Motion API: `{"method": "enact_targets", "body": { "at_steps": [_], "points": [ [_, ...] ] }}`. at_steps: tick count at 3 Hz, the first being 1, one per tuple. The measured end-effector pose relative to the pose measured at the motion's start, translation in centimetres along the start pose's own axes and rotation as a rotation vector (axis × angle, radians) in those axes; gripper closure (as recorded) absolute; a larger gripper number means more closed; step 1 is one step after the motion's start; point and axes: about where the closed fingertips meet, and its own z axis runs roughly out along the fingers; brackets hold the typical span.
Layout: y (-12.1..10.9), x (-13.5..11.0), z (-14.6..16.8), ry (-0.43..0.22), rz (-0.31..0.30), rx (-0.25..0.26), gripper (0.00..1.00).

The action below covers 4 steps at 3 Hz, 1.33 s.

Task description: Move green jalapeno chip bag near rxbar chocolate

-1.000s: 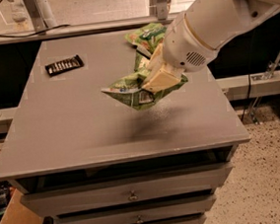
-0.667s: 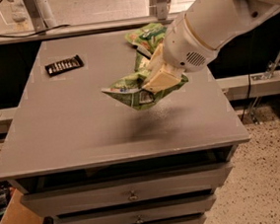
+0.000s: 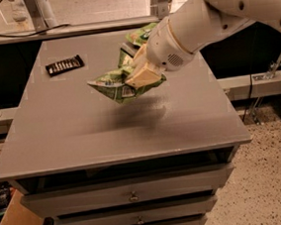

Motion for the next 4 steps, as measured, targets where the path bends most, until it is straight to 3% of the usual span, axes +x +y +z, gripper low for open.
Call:
{"method": "enact_targets", "body": {
  "at_steps": [2, 3, 4],
  "points": [
    [-8.6, -2.6, 8.4, -0.152, -0.055, -0.002, 1.00],
    [-12.1, -4.9, 11.9, -0.202, -0.096, -0.005, 1.00],
    [-14.3, -5.9, 15.8, -0.214, -0.111, -0.023, 1.00]
  ]
}}
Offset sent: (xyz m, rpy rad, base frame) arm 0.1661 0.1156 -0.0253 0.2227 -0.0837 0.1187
